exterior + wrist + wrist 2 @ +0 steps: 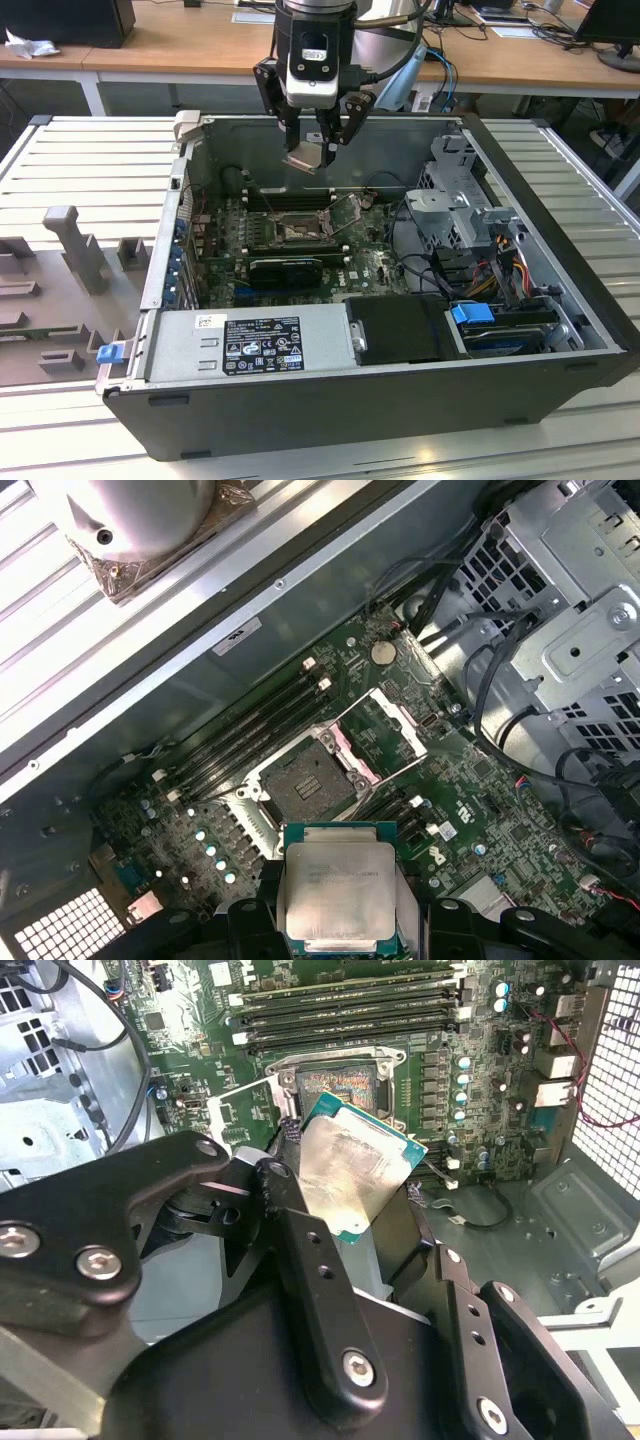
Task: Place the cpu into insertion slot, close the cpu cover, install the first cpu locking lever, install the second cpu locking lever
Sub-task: 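Place the cpu into insertion slot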
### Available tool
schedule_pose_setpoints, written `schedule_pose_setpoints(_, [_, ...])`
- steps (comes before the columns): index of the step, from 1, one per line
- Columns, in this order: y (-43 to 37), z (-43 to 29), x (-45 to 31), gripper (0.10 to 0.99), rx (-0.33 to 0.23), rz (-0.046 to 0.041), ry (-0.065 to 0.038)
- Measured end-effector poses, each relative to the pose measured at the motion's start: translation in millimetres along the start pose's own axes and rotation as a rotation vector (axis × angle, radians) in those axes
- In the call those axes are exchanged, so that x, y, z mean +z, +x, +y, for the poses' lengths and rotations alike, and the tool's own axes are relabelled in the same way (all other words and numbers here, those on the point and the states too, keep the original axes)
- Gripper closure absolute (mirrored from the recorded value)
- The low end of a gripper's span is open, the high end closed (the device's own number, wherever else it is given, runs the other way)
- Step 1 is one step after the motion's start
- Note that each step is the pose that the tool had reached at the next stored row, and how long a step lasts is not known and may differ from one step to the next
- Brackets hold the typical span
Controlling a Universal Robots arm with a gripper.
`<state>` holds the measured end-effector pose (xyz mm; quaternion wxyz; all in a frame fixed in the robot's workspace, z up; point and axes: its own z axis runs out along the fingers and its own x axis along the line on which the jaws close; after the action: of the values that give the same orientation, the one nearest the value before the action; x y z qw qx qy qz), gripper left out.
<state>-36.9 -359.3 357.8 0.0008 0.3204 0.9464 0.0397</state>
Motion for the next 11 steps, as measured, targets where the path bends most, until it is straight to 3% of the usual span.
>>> schedule_pose_setpoints(11, [0.0,0.0,0.1,0.557,0.024,-0.0019,-0.001])
